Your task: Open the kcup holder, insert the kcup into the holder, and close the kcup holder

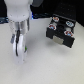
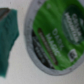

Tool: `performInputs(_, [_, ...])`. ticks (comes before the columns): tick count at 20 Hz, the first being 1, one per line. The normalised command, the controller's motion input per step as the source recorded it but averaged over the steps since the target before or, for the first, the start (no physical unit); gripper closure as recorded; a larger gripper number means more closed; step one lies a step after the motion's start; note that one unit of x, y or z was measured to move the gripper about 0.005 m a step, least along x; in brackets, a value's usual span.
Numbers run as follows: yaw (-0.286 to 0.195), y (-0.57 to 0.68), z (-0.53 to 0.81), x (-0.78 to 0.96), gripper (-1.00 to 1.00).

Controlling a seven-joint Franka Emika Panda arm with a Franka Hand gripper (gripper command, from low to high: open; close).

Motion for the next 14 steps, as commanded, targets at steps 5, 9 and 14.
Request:
performInputs(5, [-0.027, 0.09, 0.15, 0.00, 1.00])
performInputs(9, [-0.064, 0.29, 0.52, 0.02, 1.00])
performInputs(14, [-0.045, 0.38, 0.71, 0.06, 1.00])
